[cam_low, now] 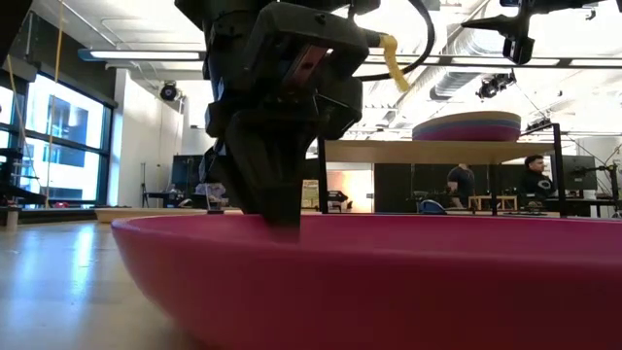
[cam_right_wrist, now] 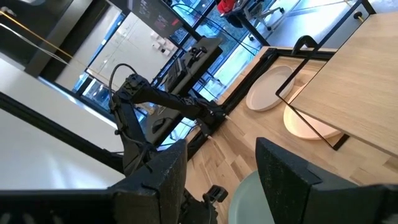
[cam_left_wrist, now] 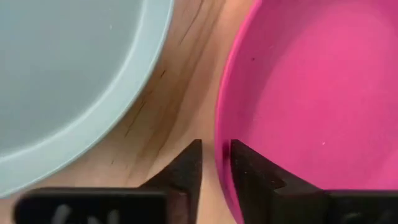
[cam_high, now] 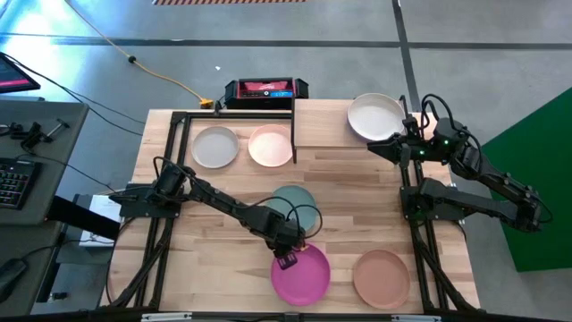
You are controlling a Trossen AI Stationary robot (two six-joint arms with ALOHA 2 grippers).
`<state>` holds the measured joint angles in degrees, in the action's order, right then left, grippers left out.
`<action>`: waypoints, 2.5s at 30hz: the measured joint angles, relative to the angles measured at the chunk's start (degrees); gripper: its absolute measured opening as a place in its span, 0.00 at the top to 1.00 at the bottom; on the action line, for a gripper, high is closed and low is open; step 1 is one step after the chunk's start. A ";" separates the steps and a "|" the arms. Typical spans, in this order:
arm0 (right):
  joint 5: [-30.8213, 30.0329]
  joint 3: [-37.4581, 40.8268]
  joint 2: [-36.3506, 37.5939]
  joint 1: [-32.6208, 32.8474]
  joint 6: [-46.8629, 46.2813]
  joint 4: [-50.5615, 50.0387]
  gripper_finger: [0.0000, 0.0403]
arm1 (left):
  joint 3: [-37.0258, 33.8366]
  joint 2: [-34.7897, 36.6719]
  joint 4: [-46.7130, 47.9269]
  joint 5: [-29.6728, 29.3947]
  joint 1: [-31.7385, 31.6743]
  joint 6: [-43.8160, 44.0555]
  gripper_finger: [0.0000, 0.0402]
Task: Place and stack plates onto a shelf
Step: Stack the pink plate on the light gray plate on the shelf
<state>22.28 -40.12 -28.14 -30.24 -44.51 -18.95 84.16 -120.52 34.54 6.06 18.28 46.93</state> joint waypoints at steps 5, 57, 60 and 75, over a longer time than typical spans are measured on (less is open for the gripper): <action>0.00 0.00 0.00 0.00 0.00 0.05 0.57 | 0.04 -0.01 -0.34 0.92 -0.07 0.63 0.98; 1.55 0.02 -2.22 0.02 3.42 4.12 0.57 | 17.00 16.89 40.95 -10.61 -14.70 -15.67 1.00; 1.52 0.02 -3.73 0.02 3.64 5.15 0.57 | 16.98 19.32 42.23 -11.73 -16.69 -17.35 1.00; -2.10 -0.02 -16.33 4.66 4.59 25.64 0.57 | 16.98 25.06 46.62 -14.31 -27.93 -31.48 1.00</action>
<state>20.19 -40.14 -44.48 -25.58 -39.92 6.69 101.14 -95.46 81.17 -8.25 -9.64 15.45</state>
